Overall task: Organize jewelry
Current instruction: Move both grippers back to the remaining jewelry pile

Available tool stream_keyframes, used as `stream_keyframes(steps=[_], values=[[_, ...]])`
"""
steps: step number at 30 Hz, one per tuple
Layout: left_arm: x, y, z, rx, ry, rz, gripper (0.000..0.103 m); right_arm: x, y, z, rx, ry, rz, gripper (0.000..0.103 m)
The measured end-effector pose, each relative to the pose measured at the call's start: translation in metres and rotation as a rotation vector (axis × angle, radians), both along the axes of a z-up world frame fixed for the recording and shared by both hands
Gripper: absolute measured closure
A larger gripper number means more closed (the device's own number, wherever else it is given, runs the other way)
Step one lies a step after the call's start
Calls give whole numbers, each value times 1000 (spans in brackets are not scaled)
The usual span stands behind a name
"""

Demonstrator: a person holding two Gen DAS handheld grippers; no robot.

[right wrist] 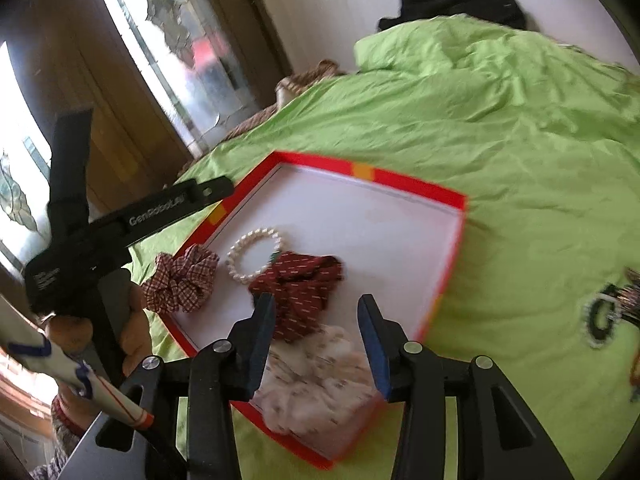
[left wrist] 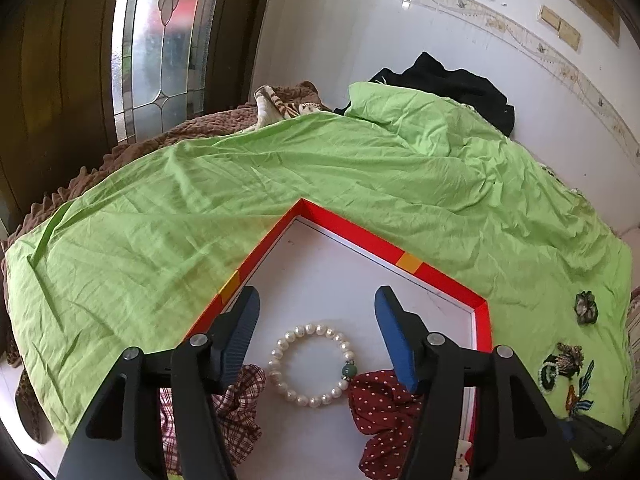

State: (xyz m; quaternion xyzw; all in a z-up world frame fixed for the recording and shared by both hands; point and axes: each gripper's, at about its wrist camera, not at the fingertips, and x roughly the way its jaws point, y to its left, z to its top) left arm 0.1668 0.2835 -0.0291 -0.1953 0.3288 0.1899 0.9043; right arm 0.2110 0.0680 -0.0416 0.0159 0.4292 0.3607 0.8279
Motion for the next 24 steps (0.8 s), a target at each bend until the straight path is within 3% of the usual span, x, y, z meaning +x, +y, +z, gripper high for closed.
stream_keyframes(steps=[8,13,16,24], values=[[-3,-40,11,73,-7,-63,43,-3,-134,12,-26,-50,-231,55],[0,-87,16,125,6,-164,42,-3,-225,8,-69,-34,-408,55],[-1,-123,16,158,11,-240,36,-4,-275,2,-89,-20,-501,55],[11,-213,0,160,88,-460,36,9,-347,-19,-48,25,-628,55]])
